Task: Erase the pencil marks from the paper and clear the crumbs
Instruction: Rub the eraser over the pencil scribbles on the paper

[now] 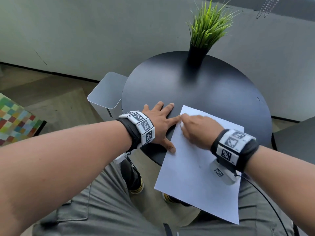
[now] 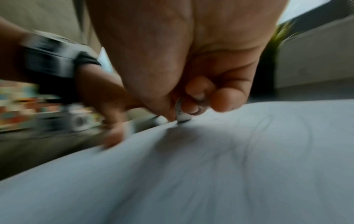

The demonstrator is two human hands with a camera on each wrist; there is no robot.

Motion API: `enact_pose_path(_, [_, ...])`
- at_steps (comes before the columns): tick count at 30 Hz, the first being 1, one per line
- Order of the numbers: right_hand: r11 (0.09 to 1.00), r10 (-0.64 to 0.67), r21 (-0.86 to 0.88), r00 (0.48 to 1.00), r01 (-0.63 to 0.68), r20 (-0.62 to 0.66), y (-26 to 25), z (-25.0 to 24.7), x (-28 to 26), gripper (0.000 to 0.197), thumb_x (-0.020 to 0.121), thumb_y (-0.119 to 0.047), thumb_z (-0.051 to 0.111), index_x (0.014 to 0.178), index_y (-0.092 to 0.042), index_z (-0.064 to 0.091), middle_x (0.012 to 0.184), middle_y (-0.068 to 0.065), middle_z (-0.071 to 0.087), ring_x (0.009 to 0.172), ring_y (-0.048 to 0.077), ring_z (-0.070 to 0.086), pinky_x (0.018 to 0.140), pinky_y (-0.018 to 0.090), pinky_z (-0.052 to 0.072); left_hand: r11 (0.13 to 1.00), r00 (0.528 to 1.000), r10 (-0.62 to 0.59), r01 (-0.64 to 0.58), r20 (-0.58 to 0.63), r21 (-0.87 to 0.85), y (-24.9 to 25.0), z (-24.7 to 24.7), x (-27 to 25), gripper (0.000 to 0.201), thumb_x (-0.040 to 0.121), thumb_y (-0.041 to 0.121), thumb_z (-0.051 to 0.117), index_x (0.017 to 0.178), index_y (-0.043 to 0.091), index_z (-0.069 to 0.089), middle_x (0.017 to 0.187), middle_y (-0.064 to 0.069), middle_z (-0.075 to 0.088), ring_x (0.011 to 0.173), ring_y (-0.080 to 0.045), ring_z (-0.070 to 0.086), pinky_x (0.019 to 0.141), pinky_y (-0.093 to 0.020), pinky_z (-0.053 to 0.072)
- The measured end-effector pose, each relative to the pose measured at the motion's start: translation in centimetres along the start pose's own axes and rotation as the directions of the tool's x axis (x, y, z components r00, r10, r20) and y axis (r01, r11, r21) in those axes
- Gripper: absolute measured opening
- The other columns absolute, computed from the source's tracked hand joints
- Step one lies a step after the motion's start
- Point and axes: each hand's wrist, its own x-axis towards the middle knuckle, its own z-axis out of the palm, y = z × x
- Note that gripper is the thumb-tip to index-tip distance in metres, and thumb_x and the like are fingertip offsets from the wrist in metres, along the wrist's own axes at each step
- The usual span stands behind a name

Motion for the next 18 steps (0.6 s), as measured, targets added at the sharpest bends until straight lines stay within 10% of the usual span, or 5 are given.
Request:
enact_pose_path(4, [0.982, -0.182, -0.013, 0.965, 0.188, 0.19, -2.4, 0.8, -5.4, 0.013, 0.098, -0.031, 0.034, 0.093, -0.02, 0.03, 0.085, 0.002, 0.047, 0.07, 0.033, 0.05, 0.059, 0.039, 0.044, 1.0, 1.0, -0.001, 0.001, 0.014, -0.003, 0.2, -0.1, 0.1, 0.132, 0.048, 0.102, 0.052, 0.155, 0.048, -0.004, 0.168, -0.001, -0.01, 0.151, -0.037, -0.001, 0.11, -0.07, 0.023])
enact_pose_path(9, [0.998, 0.04, -0.049, 0.999, -0.041, -0.025, 0.1, 0.2, -0.5, 0.021, 0.099, -0.032, 0.033, 0.113, -0.016, 0.039, 0.099, 0.01, 0.063, 0.084, 0.036, 0.062, 0.059, 0.037, 0.041, 1.0, 1.0, -0.006, 0.006, 0.007, 0.003, 0.3, 0.0, 0.1, 0.134, 0.046, 0.102, 0.053, 0.155, 0.046, -0.001, 0.168, -0.003, -0.006, 0.15, -0.039, 0.003, 0.107, -0.071, 0.028])
enact_pose_path(13, [0.979, -0.18, -0.059, 0.966, 0.194, 0.184, -2.0, 0.7, -4.9, 0.01, 0.097, -0.028, 0.035, 0.098, -0.018, 0.034, 0.089, 0.005, 0.056, 0.07, 0.035, 0.053, 0.056, 0.038, 0.043, 1.0, 1.0, -0.013, 0.013, 0.018, 0.008, 0.5, -0.3, 0.2, 0.134, 0.047, 0.1, 0.056, 0.155, 0.045, 0.0, 0.167, -0.004, -0.006, 0.151, -0.04, 0.004, 0.107, -0.071, 0.029])
enact_pose_path(18, [0.999, 0.018, -0.036, 1.0, -0.018, -0.004, 0.6, 0.4, -1.0, 0.017, 0.1, -0.036, 0.031, 0.109, -0.022, 0.033, 0.096, 0.007, 0.06, 0.081, 0.036, 0.059, 0.06, 0.038, 0.04, 1.0, 1.0, -0.013, 0.013, 0.025, 0.007, 0.4, -0.3, 0.2, 0.134, 0.047, 0.1, 0.057, 0.156, 0.044, 0.001, 0.167, -0.005, -0.004, 0.15, -0.039, 0.006, 0.106, -0.071, 0.031])
